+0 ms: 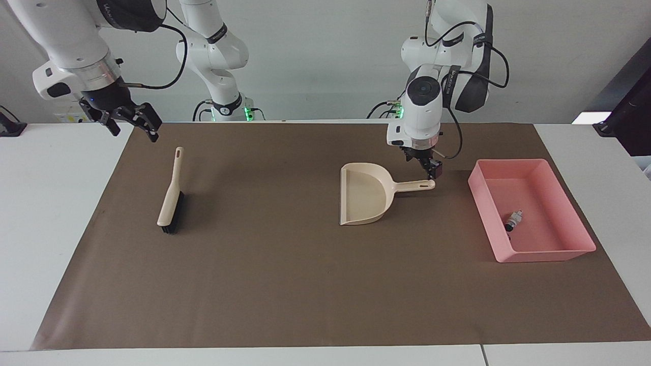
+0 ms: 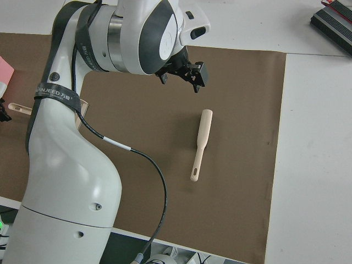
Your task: Clean e-waste and dump in bin
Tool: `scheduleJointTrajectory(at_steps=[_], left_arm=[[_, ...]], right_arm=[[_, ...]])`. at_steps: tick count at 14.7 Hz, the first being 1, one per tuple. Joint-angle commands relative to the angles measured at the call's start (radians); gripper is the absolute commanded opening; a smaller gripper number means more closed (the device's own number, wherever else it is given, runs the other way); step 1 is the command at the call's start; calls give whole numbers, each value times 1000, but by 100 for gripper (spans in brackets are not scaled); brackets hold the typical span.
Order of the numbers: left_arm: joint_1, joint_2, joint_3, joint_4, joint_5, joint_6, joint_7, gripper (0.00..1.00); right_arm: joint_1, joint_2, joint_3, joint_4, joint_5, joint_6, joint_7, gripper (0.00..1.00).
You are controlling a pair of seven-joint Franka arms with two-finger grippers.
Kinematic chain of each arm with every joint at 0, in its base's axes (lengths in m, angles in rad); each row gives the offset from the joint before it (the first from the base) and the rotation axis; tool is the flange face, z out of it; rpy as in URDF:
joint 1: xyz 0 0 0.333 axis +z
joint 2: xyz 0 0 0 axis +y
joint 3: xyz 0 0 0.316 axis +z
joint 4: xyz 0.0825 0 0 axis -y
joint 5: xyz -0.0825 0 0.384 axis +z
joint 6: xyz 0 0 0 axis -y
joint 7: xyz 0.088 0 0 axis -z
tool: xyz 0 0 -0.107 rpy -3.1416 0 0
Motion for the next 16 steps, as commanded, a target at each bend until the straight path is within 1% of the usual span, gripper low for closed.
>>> scheduleJointTrajectory(at_steps=[1,2,4,5,7,11,14,16], left_arm=[[101,-21,1,13,-28,-11,-264,98],[123,-30,4,33,-65,-11,-280,98],[218,-35,2,91,-132,-14,-288,98],[253,-33,4,137,-175,-28,-288,98],[318,-21,4,236,-214,-71,-288,98],[373,9,4,445,-234,-200,-285,98],[384,58,4,588,-223,-302,-281,98],[384,86,4,652,-216,-390,-274,98]], right_arm=[[-6,-9,1,-13,5,5,-16,100],[-6,-9,1,-13,4,5,-16,100],[-6,-9,1,-13,5,5,-16,100],[-6,-9,1,-13,5,5,-16,100],[-6,-9,1,-13,5,5,-16,100],[-6,-9,1,-13,5,5,-16,100],[-6,-9,1,-13,5,5,-16,100],[-6,-9,1,-13,4,5,-16,100]])
